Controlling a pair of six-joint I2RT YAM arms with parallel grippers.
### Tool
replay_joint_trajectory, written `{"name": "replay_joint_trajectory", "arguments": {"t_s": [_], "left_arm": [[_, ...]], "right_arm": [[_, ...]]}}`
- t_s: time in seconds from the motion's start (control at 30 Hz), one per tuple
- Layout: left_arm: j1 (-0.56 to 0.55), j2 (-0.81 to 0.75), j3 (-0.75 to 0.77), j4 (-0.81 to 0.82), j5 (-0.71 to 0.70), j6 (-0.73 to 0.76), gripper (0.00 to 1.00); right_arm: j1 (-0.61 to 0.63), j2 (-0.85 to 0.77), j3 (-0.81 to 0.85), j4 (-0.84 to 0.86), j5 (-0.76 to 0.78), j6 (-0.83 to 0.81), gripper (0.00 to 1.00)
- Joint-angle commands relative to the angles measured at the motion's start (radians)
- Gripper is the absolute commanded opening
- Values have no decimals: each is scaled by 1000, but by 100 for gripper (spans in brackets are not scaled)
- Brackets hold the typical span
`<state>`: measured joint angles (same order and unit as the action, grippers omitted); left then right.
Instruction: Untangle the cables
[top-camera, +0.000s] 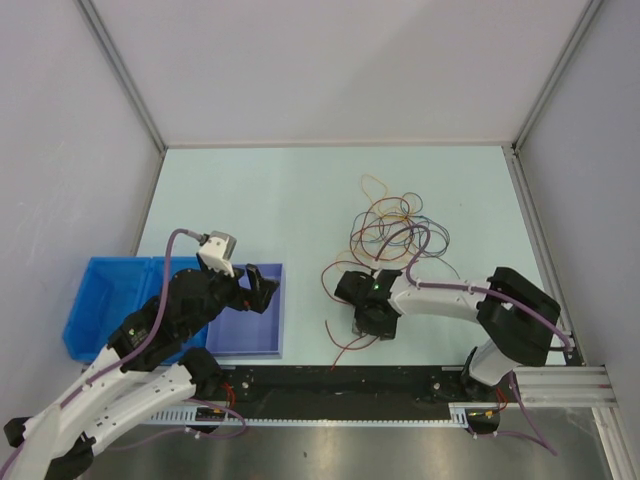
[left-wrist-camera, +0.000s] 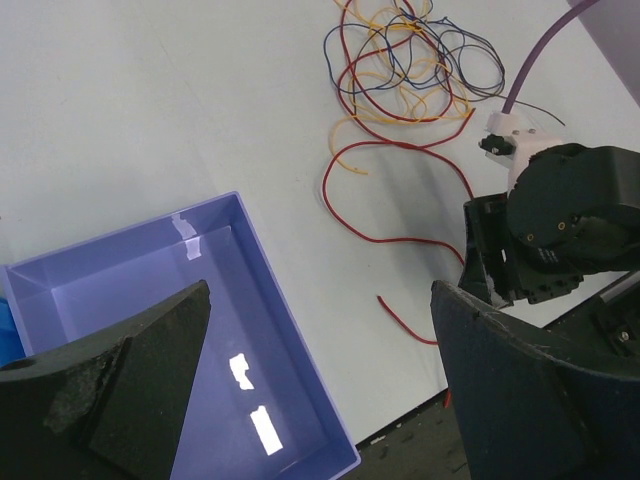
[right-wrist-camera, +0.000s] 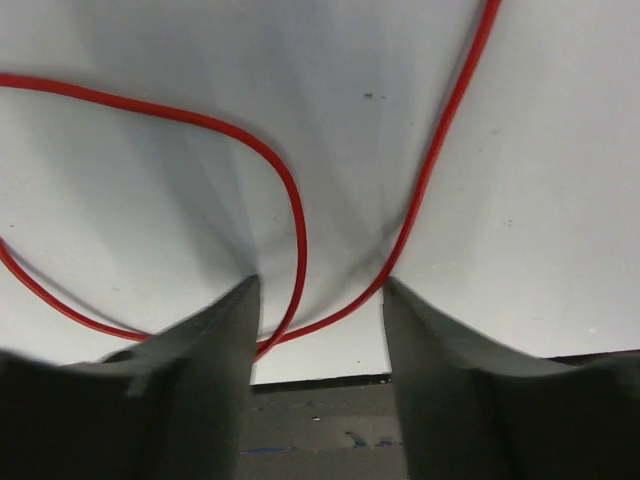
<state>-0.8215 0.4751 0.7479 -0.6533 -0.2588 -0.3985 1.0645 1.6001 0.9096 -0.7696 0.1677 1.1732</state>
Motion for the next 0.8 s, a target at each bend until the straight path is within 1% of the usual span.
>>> {"name": "replay_joint_trajectory", "arguments": {"t_s": [0.0, 0.03, 0.07, 0.1, 0.13, 0.23, 0.27, 0.53, 0.7, 0.77], "left_arm": [[5, -15, -4, 27, -5, 20, 96], [5, -16, -4, 26, -7, 20, 96], [7, -16, -4, 27, -10, 18, 96], [7, -18, -4, 26, -11, 18, 96], [7, -20, -4, 26, -11, 18, 96], [5, -23, -4, 26, -14, 18, 96], [5, -23, -4, 26, -16, 17, 96], [5, -26, -5, 27, -11, 16, 96], [5, -27, -5, 32, -11, 16, 95], [5, -32, -5, 30, -13, 16, 96]], "right_arm": [[8, -19, -57, 29, 32, 75, 45], [5, -20, -58, 30, 33, 75, 41], [5, -20, -58, 30, 33, 75, 33], [6, -20, -58, 29, 38, 75, 30], [5, -22, -58, 27, 39, 75, 22], [0, -38, -58, 13, 49, 72, 8], [0, -64, -58, 10, 47, 71, 0], [-3, -267, -32, -72, 88, 71, 0], [-17, -362, 66, -128, 142, 34, 0], [-26, -376, 112, -132, 159, -13, 0]]}}
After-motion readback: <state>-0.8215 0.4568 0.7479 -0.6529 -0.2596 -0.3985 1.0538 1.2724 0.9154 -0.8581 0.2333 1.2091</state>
